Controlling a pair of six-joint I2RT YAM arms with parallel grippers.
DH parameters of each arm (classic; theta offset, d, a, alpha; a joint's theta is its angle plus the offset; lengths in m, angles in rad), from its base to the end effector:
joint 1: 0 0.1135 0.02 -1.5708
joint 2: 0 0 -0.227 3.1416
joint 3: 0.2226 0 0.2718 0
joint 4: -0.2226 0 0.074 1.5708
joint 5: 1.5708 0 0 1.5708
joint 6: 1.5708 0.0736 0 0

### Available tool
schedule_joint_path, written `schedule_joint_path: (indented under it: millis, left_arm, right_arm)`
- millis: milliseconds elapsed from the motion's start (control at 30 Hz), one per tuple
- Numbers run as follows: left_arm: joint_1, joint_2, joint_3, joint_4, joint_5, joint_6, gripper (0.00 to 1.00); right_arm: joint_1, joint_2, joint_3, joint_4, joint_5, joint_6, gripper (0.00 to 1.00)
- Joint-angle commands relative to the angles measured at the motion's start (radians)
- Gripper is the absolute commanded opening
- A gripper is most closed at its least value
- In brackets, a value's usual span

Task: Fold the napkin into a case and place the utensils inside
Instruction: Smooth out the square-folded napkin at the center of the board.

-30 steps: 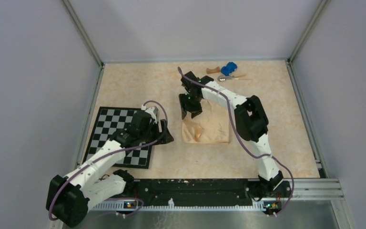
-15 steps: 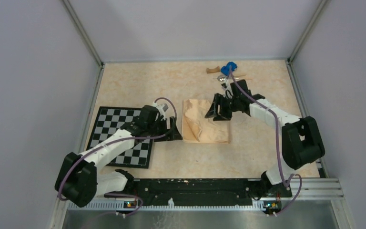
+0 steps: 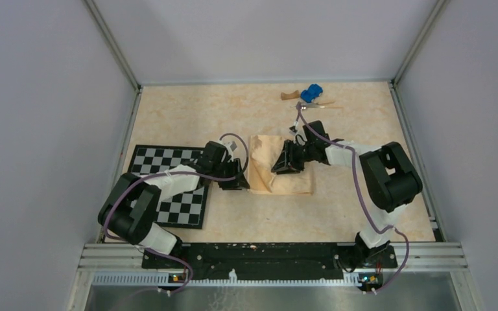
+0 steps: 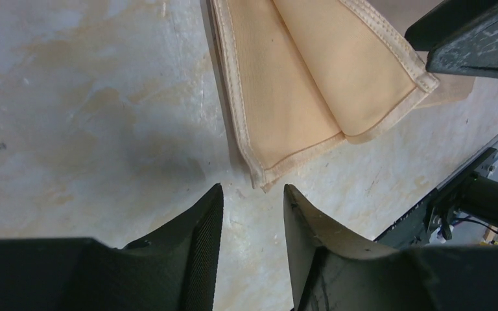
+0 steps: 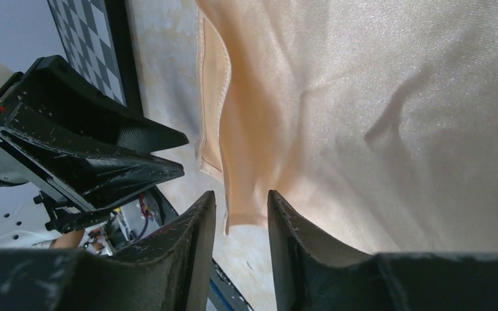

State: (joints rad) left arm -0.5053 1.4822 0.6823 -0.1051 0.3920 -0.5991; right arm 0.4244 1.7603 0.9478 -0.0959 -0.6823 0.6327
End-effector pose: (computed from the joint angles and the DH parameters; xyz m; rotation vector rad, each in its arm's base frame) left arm 0.2624 -0.1773 0.0796 0.0570 2.6303 -0.9198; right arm 0.3174 0.1943 0.0818 -0.0458 2.6457 1.2607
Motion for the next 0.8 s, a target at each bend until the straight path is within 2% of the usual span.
schedule_joint_path:
  millis: [0,100,200,233,300,367,433,500,567,633,700,767]
  left_arm:
    - [-0.004,0.054,0.013,0.112,0.001,-0.015,0.41]
    - [-0.008,0.083,0.007,0.147,0.008,-0.025,0.34]
    - [-0.013,0.087,-0.009,0.161,0.003,-0.036,0.31]
    - [-0.012,0.082,-0.014,0.161,0.002,-0.040,0.30]
    - [-0.012,0.050,-0.019,0.120,-0.023,-0.041,0.30]
    - [-0.011,-0.017,-0.032,0.048,-0.072,-0.029,0.37]
    - [-0.012,-0.107,-0.048,-0.018,-0.121,-0.016,0.45]
    - [-0.009,-0.193,-0.062,-0.079,-0.167,-0.012,0.48]
    - [-0.004,-0.252,-0.072,-0.115,-0.178,-0.019,0.51]
    - [-0.002,-0.284,-0.070,-0.116,-0.161,-0.029,0.61]
    - [-0.002,-0.278,-0.072,-0.046,-0.094,-0.027,0.68]
    - [-0.004,-0.224,-0.049,0.020,-0.031,-0.038,0.70]
  right_arm:
    - [0.029,0.052,0.033,0.088,-0.039,0.018,0.32]
    - [0.078,0.070,0.053,0.122,-0.049,0.052,0.24]
    - [0.150,0.071,0.062,0.207,-0.060,0.133,0.22]
    - [0.170,0.067,0.050,0.260,-0.070,0.180,0.24]
    - [0.184,0.053,0.018,0.353,-0.082,0.250,0.34]
    - [0.171,0.019,-0.017,0.394,-0.082,0.279,0.45]
    - [0.160,-0.003,-0.034,0.434,-0.122,0.295,0.51]
    - [0.146,-0.019,-0.034,0.407,-0.150,0.284,0.51]
    - [0.123,-0.063,-0.041,0.313,-0.110,0.216,0.52]
    - [0.086,-0.113,-0.056,0.191,-0.051,0.158,0.52]
    - [0.038,-0.148,-0.090,0.131,-0.028,0.127,0.48]
    - [-0.006,-0.181,-0.122,0.051,0.010,0.086,0.39]
